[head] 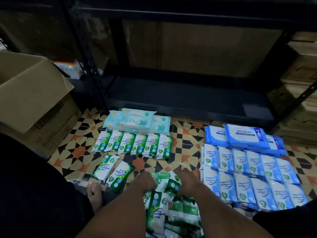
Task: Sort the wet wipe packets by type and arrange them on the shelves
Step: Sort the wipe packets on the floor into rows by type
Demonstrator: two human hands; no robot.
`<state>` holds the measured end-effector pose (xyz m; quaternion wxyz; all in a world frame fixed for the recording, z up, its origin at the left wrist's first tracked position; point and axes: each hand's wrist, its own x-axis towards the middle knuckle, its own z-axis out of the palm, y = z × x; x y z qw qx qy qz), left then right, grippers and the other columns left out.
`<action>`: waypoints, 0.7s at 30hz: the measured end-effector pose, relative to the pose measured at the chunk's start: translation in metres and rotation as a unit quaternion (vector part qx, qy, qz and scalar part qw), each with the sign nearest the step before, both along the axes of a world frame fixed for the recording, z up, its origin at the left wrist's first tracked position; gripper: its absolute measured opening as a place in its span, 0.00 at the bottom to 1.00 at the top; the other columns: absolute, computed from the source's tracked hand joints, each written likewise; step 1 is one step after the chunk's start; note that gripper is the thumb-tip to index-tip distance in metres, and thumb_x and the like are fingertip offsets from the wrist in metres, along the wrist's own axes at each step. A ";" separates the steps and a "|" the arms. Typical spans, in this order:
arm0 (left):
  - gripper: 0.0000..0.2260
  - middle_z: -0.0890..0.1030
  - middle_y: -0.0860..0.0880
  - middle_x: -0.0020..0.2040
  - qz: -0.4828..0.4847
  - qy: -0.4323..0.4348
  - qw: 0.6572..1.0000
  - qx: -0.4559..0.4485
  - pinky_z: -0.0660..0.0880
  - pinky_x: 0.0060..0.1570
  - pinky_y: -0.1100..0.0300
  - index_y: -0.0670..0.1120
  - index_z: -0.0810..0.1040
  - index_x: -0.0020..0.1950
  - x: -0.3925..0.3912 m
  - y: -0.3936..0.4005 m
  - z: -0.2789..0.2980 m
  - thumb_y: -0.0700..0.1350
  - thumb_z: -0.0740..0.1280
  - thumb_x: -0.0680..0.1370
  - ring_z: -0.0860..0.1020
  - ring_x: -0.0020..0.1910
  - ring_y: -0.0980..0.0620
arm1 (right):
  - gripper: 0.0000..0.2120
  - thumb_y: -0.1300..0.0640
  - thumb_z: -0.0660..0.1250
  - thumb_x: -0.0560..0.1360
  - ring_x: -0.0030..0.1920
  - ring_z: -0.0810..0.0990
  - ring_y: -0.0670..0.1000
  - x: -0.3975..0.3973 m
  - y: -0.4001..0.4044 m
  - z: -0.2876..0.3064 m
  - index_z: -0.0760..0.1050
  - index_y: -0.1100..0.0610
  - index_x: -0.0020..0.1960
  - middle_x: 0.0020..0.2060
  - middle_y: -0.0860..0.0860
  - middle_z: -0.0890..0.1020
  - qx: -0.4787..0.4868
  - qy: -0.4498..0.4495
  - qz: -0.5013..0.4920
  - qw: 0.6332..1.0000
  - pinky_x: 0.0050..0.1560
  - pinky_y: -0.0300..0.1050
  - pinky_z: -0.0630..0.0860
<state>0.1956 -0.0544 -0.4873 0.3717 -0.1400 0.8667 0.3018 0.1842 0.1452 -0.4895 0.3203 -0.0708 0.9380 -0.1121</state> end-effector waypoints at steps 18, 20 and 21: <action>0.30 0.83 0.42 0.40 0.369 0.057 0.861 0.345 0.78 0.39 0.49 0.40 0.79 0.58 -0.018 -0.013 0.051 0.52 0.76 0.60 0.80 0.36 0.44 | 0.25 0.64 0.76 0.73 0.44 0.83 0.61 -0.012 -0.007 0.049 0.67 0.62 0.64 0.57 0.64 0.80 -0.503 -0.112 -0.545 0.661 0.37 0.49 0.83; 0.11 0.80 0.43 0.31 0.421 0.035 0.825 0.375 0.74 0.34 0.55 0.38 0.79 0.47 -0.017 -0.015 0.058 0.46 0.70 0.71 0.77 0.28 0.46 | 0.23 0.71 0.72 0.73 0.51 0.83 0.68 -0.012 -0.008 0.052 0.68 0.62 0.63 0.61 0.65 0.76 -0.533 -0.131 -0.568 0.614 0.39 0.54 0.84; 0.08 0.80 0.42 0.31 0.439 0.028 0.817 0.373 0.74 0.34 0.56 0.38 0.79 0.45 -0.017 -0.017 0.059 0.43 0.66 0.75 0.77 0.28 0.46 | 0.21 0.73 0.71 0.73 0.51 0.83 0.70 -0.013 -0.009 0.054 0.70 0.66 0.63 0.60 0.67 0.78 -0.541 -0.139 -0.570 0.603 0.39 0.56 0.84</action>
